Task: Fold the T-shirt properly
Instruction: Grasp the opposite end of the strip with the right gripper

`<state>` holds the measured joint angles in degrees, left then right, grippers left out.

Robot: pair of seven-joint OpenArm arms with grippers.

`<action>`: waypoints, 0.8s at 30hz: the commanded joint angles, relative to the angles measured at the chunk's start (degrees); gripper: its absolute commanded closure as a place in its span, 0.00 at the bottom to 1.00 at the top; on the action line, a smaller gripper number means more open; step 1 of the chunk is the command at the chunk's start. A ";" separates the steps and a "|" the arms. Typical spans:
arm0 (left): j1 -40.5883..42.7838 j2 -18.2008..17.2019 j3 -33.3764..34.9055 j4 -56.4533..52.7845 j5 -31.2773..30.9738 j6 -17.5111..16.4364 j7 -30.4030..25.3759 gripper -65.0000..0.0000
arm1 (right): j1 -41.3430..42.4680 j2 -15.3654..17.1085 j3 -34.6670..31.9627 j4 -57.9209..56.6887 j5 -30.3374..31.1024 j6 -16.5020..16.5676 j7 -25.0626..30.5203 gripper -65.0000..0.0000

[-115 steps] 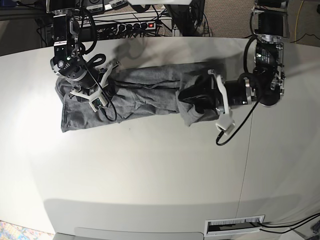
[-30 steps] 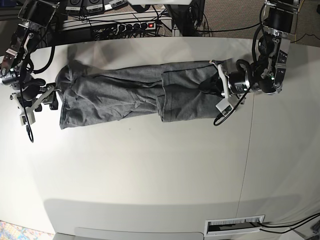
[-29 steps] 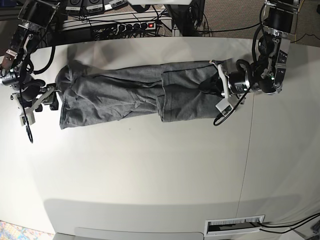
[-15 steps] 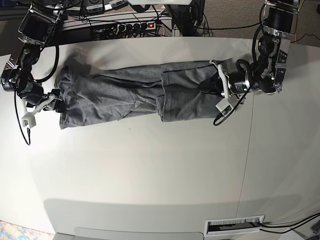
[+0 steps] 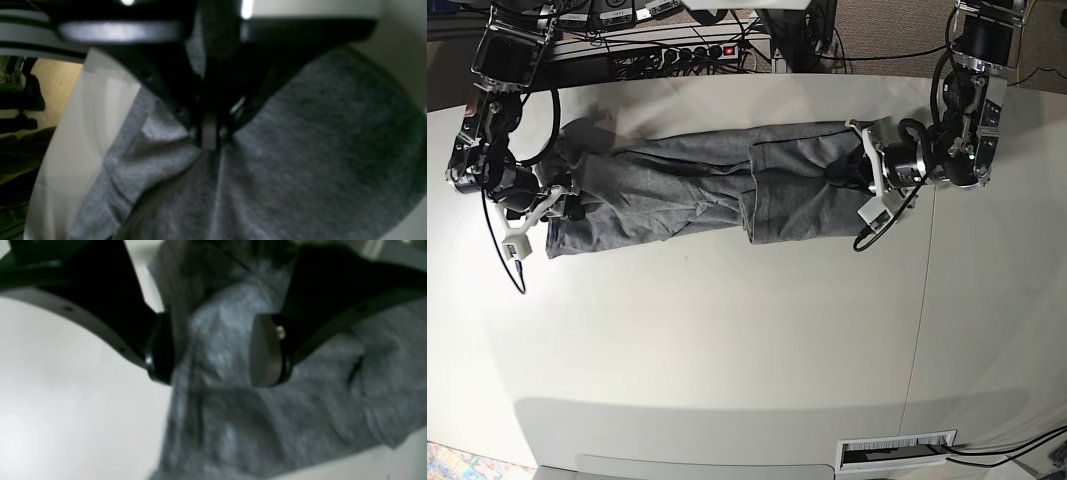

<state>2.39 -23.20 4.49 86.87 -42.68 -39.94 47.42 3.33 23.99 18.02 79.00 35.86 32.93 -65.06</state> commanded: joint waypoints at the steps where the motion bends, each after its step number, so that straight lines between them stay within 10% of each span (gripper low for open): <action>1: -0.15 -0.46 -0.11 0.33 0.70 -0.06 0.55 1.00 | 1.31 1.27 -0.61 0.79 -0.46 0.13 0.37 0.44; 11: 0.79 -0.46 -0.11 0.33 0.70 -0.06 0.50 1.00 | 1.49 1.25 -1.57 0.79 1.33 0.09 -7.96 0.45; 24: 0.76 -0.46 -0.11 0.33 0.70 -0.06 -0.81 1.00 | -1.42 1.22 -1.60 0.81 13.22 0.09 -11.89 0.76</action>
<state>3.33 -23.20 4.49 86.87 -42.85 -39.94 45.95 1.58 24.56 16.43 79.44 49.08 32.97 -75.53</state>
